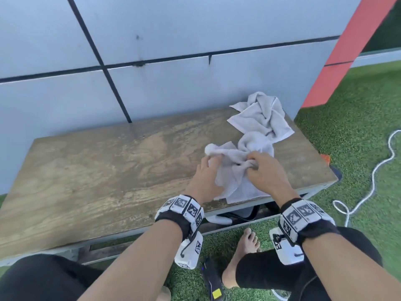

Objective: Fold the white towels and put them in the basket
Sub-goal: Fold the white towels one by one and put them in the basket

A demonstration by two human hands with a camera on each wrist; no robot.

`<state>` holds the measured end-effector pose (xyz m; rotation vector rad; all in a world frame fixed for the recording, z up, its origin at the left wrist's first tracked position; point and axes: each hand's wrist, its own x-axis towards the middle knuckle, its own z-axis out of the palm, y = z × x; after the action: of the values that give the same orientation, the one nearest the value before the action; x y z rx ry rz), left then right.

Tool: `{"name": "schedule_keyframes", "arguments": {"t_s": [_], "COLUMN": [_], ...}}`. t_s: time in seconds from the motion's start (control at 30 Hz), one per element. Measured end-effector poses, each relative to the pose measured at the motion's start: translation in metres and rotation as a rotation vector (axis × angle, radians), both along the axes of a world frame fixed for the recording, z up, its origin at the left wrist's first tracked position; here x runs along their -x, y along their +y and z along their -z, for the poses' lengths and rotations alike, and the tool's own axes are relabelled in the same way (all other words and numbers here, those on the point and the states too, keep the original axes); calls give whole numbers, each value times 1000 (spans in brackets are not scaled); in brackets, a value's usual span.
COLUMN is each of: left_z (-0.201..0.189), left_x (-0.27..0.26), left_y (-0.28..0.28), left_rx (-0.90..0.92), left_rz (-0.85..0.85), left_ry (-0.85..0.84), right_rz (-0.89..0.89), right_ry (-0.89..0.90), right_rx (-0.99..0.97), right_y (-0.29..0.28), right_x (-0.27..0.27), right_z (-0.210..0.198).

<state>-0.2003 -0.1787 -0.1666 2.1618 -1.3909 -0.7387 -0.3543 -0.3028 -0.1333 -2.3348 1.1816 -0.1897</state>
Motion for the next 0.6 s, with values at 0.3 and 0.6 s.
{"name": "schedule_keyframes", "arguments": {"t_s": [0.3, 0.6], "left_z": [-15, -102], "left_x": [-50, -79], "left_y": [43, 79], "left_rx": [405, 540], "left_rz": [-230, -470], "left_ry": [-88, 98], "right_rz": [-140, -437], "right_ry": [-524, -629], "right_rx": [-104, -163], "right_y": [20, 80], "right_x": [-65, -96], "right_z": [-35, -59]}}
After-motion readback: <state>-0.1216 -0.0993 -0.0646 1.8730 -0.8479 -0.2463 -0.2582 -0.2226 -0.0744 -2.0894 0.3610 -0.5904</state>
